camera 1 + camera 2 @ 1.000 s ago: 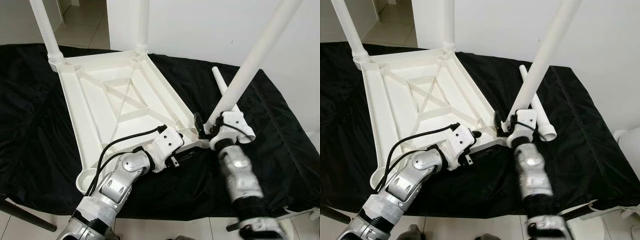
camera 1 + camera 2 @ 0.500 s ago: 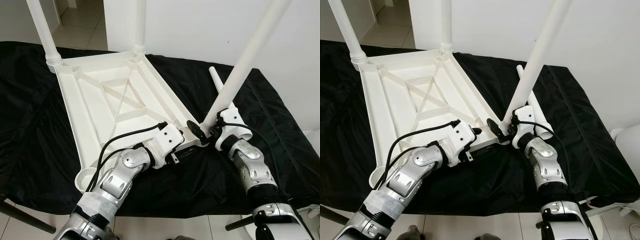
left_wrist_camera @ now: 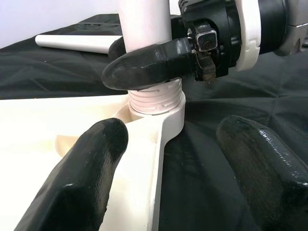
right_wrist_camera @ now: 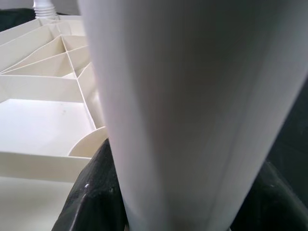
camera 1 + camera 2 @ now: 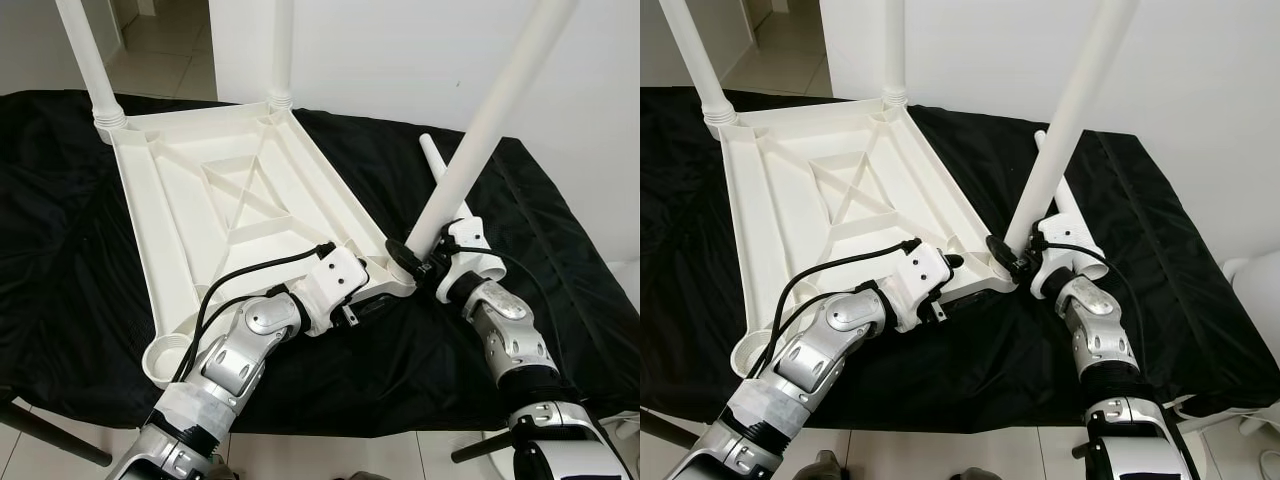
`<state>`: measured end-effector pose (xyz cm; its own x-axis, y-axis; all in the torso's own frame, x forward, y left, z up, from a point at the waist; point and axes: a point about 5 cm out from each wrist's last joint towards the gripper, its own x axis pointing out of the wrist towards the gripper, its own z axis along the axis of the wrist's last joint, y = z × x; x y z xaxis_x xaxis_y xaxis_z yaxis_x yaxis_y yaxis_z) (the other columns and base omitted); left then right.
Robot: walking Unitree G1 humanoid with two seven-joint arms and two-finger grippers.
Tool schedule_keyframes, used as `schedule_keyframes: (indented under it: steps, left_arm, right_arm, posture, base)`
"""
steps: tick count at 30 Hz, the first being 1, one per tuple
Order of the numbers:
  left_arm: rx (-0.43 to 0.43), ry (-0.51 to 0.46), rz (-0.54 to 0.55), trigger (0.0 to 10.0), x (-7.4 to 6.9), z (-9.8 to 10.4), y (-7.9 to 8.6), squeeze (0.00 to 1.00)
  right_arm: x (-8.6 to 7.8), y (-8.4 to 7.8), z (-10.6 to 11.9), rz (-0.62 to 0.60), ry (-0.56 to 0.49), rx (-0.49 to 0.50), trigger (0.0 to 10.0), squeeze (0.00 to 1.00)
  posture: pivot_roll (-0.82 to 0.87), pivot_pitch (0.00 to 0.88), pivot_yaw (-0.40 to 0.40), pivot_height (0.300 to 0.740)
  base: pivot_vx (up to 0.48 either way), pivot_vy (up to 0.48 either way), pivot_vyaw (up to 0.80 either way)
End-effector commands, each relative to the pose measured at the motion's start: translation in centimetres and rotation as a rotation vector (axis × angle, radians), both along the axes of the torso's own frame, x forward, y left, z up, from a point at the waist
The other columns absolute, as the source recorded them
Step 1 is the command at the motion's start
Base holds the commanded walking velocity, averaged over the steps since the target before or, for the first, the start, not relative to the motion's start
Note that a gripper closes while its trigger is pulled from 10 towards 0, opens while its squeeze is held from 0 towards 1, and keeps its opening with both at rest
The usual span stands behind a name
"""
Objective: Building children table
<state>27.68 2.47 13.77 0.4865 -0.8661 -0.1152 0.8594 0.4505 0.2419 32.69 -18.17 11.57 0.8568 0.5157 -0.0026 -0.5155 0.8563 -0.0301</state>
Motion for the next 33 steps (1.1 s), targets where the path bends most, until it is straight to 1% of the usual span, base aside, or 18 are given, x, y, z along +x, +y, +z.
schedule_keyframes:
  steps: [1,2,4,5,6,7,8,10,12,14,17,19,21,23,26,27,29,33]
  left_arm:
    - [0.008,-0.014,-0.010,10.0,0.1,0.1,-0.2,0.00]
    - [0.008,-0.014,-0.011,10.0,0.1,0.1,-0.3,0.00]
    - [0.006,-0.013,-0.011,10.0,0.1,0.1,-0.3,0.00]
    - [0.006,-0.013,-0.011,10.0,0.1,0.1,-0.3,0.00]
    - [0.005,-0.012,-0.012,10.0,0.1,0.1,-0.3,0.00]
    - [0.005,-0.012,-0.011,10.0,0.1,0.0,-0.3,0.00]
    - [0.005,-0.012,-0.011,10.0,0.1,0.0,-0.3,0.00]
    - [0.004,-0.009,-0.010,10.0,0.0,0.0,-0.3,0.00]
    - [0.003,-0.007,-0.010,10.0,0.0,-0.1,-0.4,0.00]
    - [0.003,-0.006,-0.011,10.0,-0.1,-0.1,-0.5,0.00]
    - [0.002,-0.003,-0.014,10.0,-0.1,-0.2,-0.5,0.00]
    - [0.001,-0.002,-0.016,10.0,-0.2,-0.2,-0.5,0.00]
    - [0.001,-0.002,-0.016,10.0,-0.2,-0.2,-0.5,0.00]
    - [0.002,-0.003,-0.019,10.0,-0.2,-0.3,-0.5,0.00]
    - [0.001,-0.002,-0.023,10.0,-0.3,-0.3,-0.6,0.00]
    - [0.000,-0.002,-0.025,10.0,-0.3,-0.3,-0.6,0.00]
    - [-0.001,-0.002,-0.026,10.0,-0.4,-0.2,-0.7,0.00]
    - [-0.002,-0.002,-0.031,10.0,-0.4,-0.3,-0.8,0.00]
  right_arm:
    - [-0.7,0.2,-2.0,-0.003,0.086,-0.015,0.0,0.00]
    - [-0.8,0.3,-2.1,-0.034,0.085,-0.011,10.0,0.00]
    - [-0.7,0.5,-2.3,-0.129,0.072,-0.042,10.0,0.00]
    - [-0.7,0.5,-2.3,-0.129,0.072,-0.042,10.0,0.00]
    - [-0.7,0.4,-2.3,-0.174,0.060,-0.059,10.0,0.00]
    - [-0.7,0.4,-2.3,-0.220,0.061,-0.054,10.0,0.00]
    - [-0.7,0.4,-2.3,-0.220,0.061,-0.054,10.0,0.00]
    - [-0.7,0.7,-2.4,-0.278,0.062,-0.033,10.0,0.00]
    - [-0.9,1.0,-2.5,-0.368,0.077,-0.001,10.0,0.00]
    - [-0.9,1.2,-2.6,-0.482,0.101,0.065,10.0,0.00]
    - [-1.2,1.8,-2.6,-0.590,0.110,0.099,10.0,0.00]
    - [-1.3,2.3,-2.4,-0.636,0.102,0.096,10.0,0.00]
    - [-1.4,2.5,-2.4,-0.649,0.096,0.091,10.0,0.00]
    - [-1.6,3.1,-2.4,-0.715,0.106,0.085,10.0,0.00]
    - [-1.9,4.0,-2.5,-0.780,0.127,0.112,10.0,0.00]
    - [-1.9,4.5,-2.1,-0.775,0.112,0.138,10.0,0.00]
    - [-1.9,4.8,-1.8,-0.768,0.101,0.155,10.0,0.00]
    - [-2.0,4.8,-1.3,-0.751,0.067,0.152,10.0,0.00]
  posture:
    - [0.07,0.000,-0.088,0.740]
    - [0.07,0.000,-0.089,0.740]
    - [0.07,0.000,-0.092,0.740]
    - [0.07,0.000,-0.092,0.740]
    - [0.07,0.000,-0.092,0.740]
    - [0.07,0.000,-0.093,0.740]
    - [0.07,0.000,-0.093,0.740]
    - [0.07,0.000,-0.094,0.740]
    - [0.07,0.000,-0.095,0.740]
    - [0.07,0.000,-0.099,0.740]
    - [0.07,0.000,-0.102,0.740]
    - [0.07,0.000,-0.103,0.740]
    - [0.07,0.000,-0.103,0.740]
    - [0.07,0.000,-0.103,0.740]
    - [0.07,0.000,-0.107,0.740]
    - [0.07,0.000,-0.105,0.740]
    - [0.07,0.000,-0.105,0.740]
    - [0.07,0.000,-0.102,0.740]
  base:
    - [0.000,0.000,0.00]
    - [0.000,0.000,0.00]
    - [0.000,0.000,0.00]
    - [0.000,0.000,0.00]
    - [0.000,0.000,0.00]
    - [0.000,0.000,0.00]
    - [0.000,0.000,0.00]
    - [0.000,0.000,0.00]
    - [0.000,0.000,0.00]
    - [0.000,0.000,0.00]
    - [0.000,0.000,0.00]
    - [0.000,0.000,0.00]
    - [0.000,0.000,0.00]
    - [0.000,0.000,0.00]
    - [0.000,0.000,0.00]
    - [0.000,0.000,0.00]
    - [0.000,0.000,0.00]
    - [0.000,0.000,0.00]
